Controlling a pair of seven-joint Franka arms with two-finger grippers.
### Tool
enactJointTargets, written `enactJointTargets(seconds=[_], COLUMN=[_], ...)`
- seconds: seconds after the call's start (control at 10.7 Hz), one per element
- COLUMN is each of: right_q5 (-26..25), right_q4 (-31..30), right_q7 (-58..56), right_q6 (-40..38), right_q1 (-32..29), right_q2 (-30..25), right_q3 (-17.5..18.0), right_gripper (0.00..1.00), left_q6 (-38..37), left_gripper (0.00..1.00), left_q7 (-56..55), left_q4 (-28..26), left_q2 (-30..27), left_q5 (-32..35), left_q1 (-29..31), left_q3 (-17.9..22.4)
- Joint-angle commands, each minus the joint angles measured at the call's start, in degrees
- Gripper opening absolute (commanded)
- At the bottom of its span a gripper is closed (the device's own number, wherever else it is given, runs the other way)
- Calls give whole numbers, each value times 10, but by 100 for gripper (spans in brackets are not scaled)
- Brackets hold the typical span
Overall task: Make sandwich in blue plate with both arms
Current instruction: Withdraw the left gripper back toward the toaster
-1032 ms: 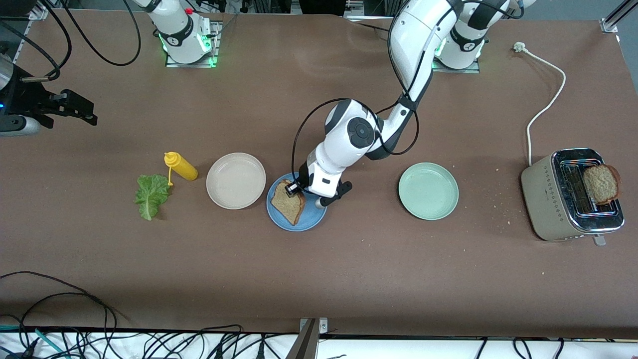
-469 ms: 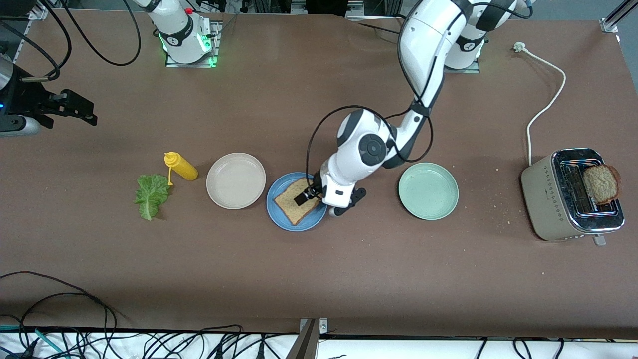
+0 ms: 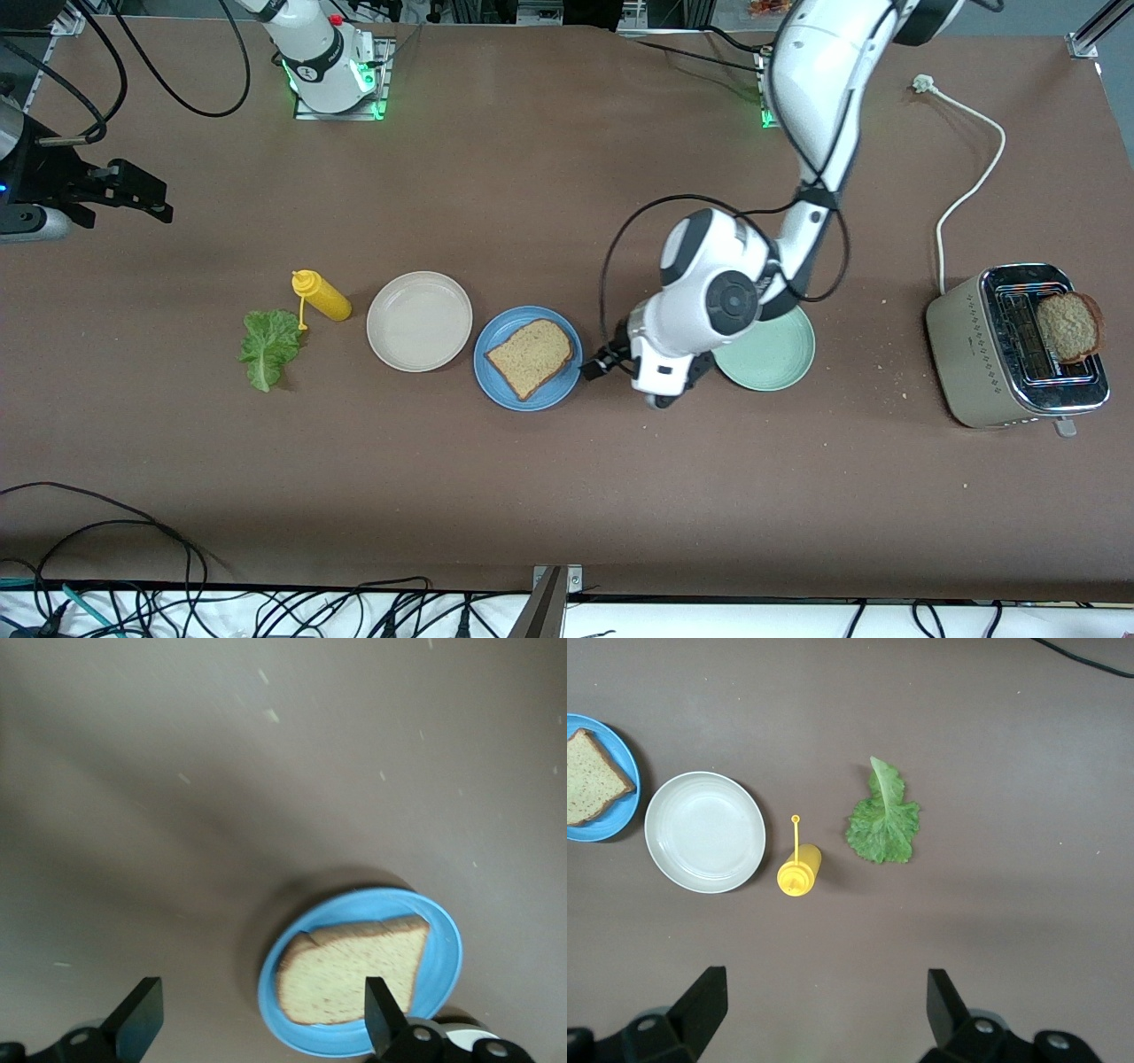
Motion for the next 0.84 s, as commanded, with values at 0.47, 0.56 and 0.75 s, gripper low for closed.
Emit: enactJointTargets(seconds=[0.47,0.56,0.75], right_q5=[10,10,9], right_q4=[-3,-3,-3], right_q7=[5,5,5], right_q6=[2,2,2], right_q1=[-2,-2,-2], right_q2=[-6,-6,-5], right_q3=[1,1,1], right_gripper=[100,100,100], left_q6=[-267,-286,-300], left_gripper=[100,100,100], left_q7=[227,270,350], left_q4=[-11,-8,-8], left_q2=[-190,-210,-248], left_q5=[178,190,223], left_q1=[199,217,250], left_q3=[-3,-2,-2])
